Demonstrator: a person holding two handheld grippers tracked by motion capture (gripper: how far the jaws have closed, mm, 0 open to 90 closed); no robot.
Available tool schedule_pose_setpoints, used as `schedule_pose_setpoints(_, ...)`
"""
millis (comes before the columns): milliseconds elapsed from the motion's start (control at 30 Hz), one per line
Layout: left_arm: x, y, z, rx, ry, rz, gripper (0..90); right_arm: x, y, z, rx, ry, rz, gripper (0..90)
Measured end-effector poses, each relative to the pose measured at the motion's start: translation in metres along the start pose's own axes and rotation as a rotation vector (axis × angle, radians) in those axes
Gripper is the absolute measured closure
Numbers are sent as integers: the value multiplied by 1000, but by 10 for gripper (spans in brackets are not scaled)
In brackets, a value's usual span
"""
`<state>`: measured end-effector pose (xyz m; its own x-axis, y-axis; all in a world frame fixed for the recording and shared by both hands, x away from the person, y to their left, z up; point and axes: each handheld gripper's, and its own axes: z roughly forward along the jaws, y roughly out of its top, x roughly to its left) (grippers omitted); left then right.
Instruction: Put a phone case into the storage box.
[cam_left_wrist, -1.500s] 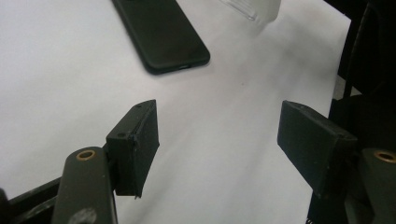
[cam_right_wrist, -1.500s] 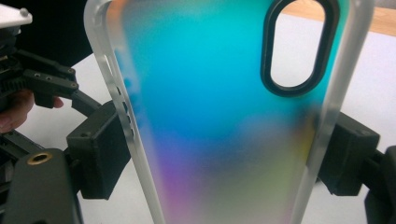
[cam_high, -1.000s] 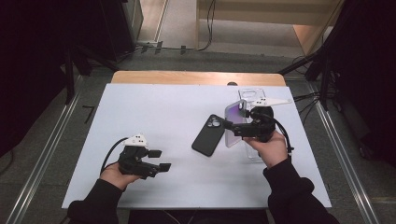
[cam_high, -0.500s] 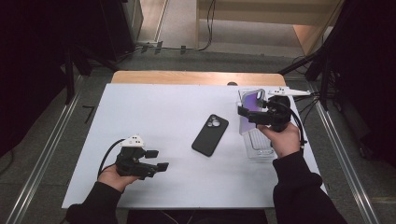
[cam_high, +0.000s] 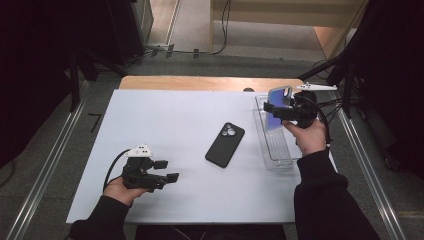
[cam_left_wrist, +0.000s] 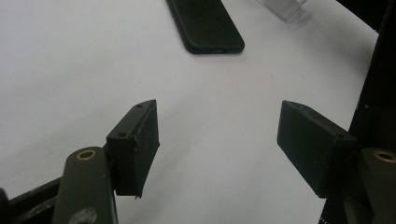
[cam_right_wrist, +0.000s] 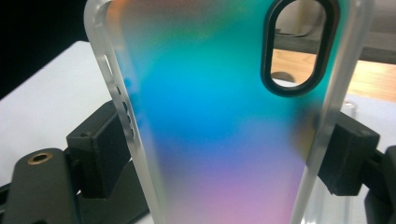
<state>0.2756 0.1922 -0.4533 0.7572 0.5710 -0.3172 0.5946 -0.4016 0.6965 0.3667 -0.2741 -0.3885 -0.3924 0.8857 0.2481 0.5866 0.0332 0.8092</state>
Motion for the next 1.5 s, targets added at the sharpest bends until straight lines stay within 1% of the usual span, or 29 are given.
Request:
schedule_pose_setpoints(67,0,0,0,-6,-1,0,302,-5,2,4,4,-10,15,147)
schedule_pose_setpoints(133,0,-1,0,-2,-7,-6,303,-10,4,9,9,-13,31,147)
schedule_pose_setpoints(267,0,0,1,5,-8,-2,305,-14,9,18,27,-57,15,147)
schedule_pose_setpoints(333,0,0,2,0,-12,-5,305,-16,11,22,25,-74,14,147)
schedule_pose_setpoints(400,0,0,2,0,-11,-4,305,-18,12,26,17,-78,19,147)
schedule_pose_setpoints(567,0,0,1,-3,-18,-7,305,-24,15,38,29,-92,44,147)
schedule_pose_setpoints(700,-1,0,2,1,-17,-6,305,-28,16,47,32,-111,46,147)
schedule_pose_setpoints(833,-1,0,2,-4,-19,-6,305,-33,17,57,35,-117,57,146)
schedule_pose_setpoints(900,-1,0,1,-3,-19,-6,305,-36,17,62,38,-132,53,145)
schedule_pose_setpoints(1067,0,0,1,-2,-21,-6,305,-42,18,72,36,-157,69,145)
schedule_pose_setpoints(1167,0,0,1,-3,-21,-6,305,-46,17,80,34,-178,70,144)
schedule_pose_setpoints(1233,0,0,1,-4,-21,-6,305,-49,17,84,39,-182,93,144)
schedule_pose_setpoints(1333,-1,0,2,0,-20,-6,305,-52,15,89,34,-199,102,143)
schedule_pose_setpoints(1433,0,0,2,1,-22,-5,305,-53,14,95,42,-206,102,143)
schedule_pose_setpoints(1500,0,0,2,-1,-23,-4,305,-53,13,101,52,-207,112,142)
